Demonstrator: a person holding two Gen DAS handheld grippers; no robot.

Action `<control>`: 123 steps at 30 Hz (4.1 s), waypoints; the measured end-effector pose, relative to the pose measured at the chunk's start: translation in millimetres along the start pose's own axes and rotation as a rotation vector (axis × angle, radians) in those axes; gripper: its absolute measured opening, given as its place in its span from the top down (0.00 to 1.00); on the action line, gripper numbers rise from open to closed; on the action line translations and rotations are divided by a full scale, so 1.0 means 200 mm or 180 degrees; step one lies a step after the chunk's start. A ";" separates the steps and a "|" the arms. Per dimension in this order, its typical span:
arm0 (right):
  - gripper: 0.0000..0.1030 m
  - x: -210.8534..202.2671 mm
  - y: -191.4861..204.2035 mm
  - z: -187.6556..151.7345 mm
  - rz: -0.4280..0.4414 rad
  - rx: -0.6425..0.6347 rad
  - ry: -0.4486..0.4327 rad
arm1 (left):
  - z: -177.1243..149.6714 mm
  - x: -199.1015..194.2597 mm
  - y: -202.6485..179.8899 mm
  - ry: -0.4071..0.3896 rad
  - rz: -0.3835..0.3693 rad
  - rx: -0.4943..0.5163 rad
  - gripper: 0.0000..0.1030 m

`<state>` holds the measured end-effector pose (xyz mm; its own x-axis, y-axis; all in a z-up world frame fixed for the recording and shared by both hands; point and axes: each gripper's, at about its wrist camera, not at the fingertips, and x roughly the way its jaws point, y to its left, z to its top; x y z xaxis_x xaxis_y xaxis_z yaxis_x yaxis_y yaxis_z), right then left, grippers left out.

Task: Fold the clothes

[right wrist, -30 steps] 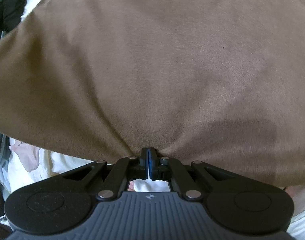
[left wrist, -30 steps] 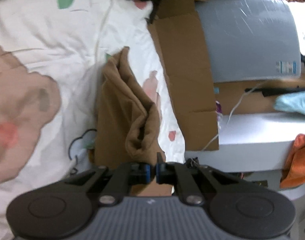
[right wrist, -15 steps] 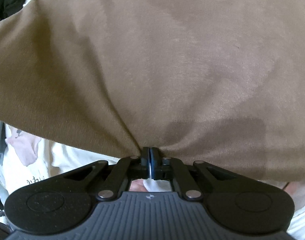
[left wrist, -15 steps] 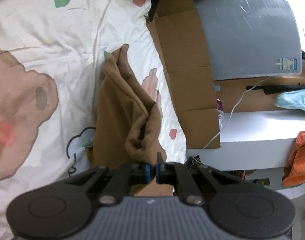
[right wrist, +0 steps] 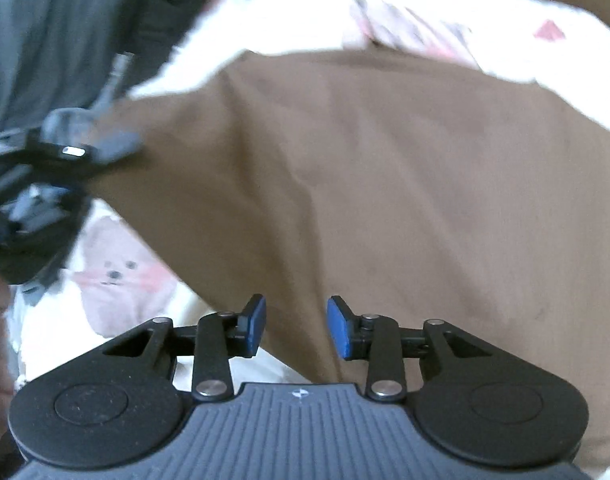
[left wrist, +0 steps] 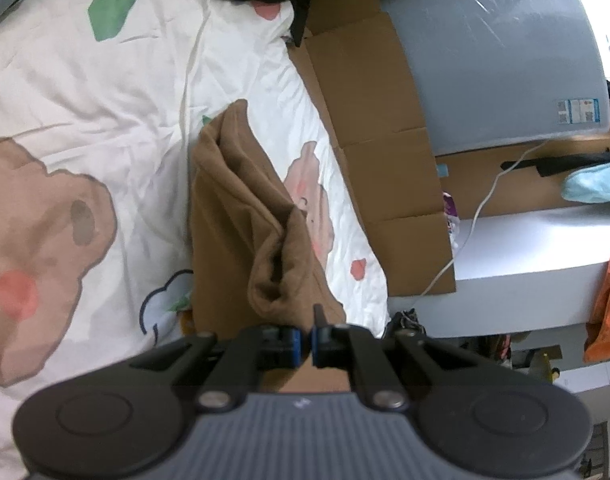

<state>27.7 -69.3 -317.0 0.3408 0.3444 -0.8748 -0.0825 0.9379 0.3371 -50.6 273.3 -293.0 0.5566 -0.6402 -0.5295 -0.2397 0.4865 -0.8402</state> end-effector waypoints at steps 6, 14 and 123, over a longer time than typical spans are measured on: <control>0.58 -0.17 0.22 0.05 0.0201 -0.0450 -0.0339 | 0.00 0.02 -0.03 0.0024 -0.0018 -0.0063 0.95; 0.51 -0.18 0.46 0.08 0.0169 -0.0738 -0.0555 | 0.01 0.07 -0.09 0.0103 0.0025 -0.0181 0.95; 0.97 -0.46 -0.15 -0.10 0.0336 0.0133 -0.0806 | 0.29 1.07 -0.87 0.0542 0.0422 0.1074 0.90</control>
<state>-19.1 -128.0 -253.2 0.5561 0.4137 -0.7208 -0.0932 0.8929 0.4405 157.1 86.3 -254.1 0.3917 -0.6344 -0.6664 -0.0099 0.7213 -0.6925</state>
